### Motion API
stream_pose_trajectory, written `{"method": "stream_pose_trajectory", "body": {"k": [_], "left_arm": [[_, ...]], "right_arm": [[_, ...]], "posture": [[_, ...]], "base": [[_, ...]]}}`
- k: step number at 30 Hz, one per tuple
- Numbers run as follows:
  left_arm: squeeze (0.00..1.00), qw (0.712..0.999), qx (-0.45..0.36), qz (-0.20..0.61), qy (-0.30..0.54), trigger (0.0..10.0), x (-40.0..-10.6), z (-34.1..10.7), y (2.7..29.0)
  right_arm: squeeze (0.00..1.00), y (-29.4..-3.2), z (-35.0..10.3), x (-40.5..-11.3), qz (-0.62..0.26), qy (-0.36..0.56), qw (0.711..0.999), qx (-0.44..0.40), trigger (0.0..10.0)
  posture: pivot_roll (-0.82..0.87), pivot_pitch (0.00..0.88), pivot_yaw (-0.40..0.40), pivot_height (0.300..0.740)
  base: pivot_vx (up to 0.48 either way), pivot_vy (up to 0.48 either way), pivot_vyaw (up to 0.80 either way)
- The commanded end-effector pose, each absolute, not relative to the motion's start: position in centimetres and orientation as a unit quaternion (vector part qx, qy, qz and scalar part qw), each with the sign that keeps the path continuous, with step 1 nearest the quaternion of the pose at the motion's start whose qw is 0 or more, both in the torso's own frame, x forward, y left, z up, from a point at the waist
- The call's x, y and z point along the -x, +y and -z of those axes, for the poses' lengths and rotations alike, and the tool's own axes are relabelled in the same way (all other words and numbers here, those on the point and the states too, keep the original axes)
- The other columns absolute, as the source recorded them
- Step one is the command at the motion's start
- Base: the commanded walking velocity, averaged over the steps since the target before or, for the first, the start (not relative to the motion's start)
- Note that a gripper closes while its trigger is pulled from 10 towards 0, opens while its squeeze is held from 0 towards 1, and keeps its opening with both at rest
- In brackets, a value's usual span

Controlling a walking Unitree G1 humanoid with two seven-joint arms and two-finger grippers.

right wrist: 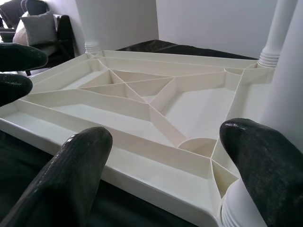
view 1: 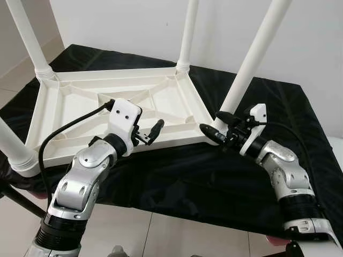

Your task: Building children table

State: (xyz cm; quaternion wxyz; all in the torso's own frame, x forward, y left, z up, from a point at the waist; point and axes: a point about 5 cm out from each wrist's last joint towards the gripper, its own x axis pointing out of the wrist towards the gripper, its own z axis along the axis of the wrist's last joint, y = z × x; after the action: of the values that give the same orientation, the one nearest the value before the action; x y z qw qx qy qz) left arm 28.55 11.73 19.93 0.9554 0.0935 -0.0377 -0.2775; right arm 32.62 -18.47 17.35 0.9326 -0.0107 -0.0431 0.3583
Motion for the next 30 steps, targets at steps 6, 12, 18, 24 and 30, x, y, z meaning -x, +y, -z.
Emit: {"method": "stream_pose_trajectory", "body": {"k": [6, 12, 18, 24, 30], "left_arm": [[0.00, 0.945, -0.100, 0.310, -0.033, 10.0, -27.7, -20.2, 11.4], [0.00, 0.942, -0.100, 0.318, -0.029, 10.0, -27.2, -20.3, 11.3], [0.00, 0.938, -0.103, 0.329, -0.021, 10.0, -26.8, -20.2, 11.3], [0.00, 0.935, -0.120, 0.333, -0.010, 10.0, -26.7, -19.9, 11.6], [0.00, 0.918, -0.206, 0.332, 0.070, 10.0, -27.0, -18.1, 13.8]], "right_arm": [[0.00, -19.5, -18.2, -34.7, -0.340, -0.049, 0.939, 0.033, 10.0], [0.00, -20.6, -18.5, -36.3, -0.320, -0.034, 0.945, 0.052, 10.0], [0.00, -22.1, -19.1, -37.4, -0.273, -0.026, 0.958, 0.080, 10.0], [0.00, -22.8, -19.4, -37.7, -0.247, -0.025, 0.965, 0.080, 10.0], [0.00, -24.0, -19.9, -38.2, -0.184, -0.034, 0.978, 0.086, 10.0]], "posture": [[0.06, 0.040, -0.059, 0.740], [0.06, 0.048, -0.056, 0.740], [0.06, 0.056, -0.049, 0.740], [0.07, 0.056, -0.045, 0.740], [0.06, 0.052, -0.026, 0.740]], "base": [[0.000, 0.000, 0.00], [0.000, 0.000, 0.00], [0.000, 0.000, 0.00], [0.000, 0.000, 0.00], [0.000, 0.000, 0.00]]}}
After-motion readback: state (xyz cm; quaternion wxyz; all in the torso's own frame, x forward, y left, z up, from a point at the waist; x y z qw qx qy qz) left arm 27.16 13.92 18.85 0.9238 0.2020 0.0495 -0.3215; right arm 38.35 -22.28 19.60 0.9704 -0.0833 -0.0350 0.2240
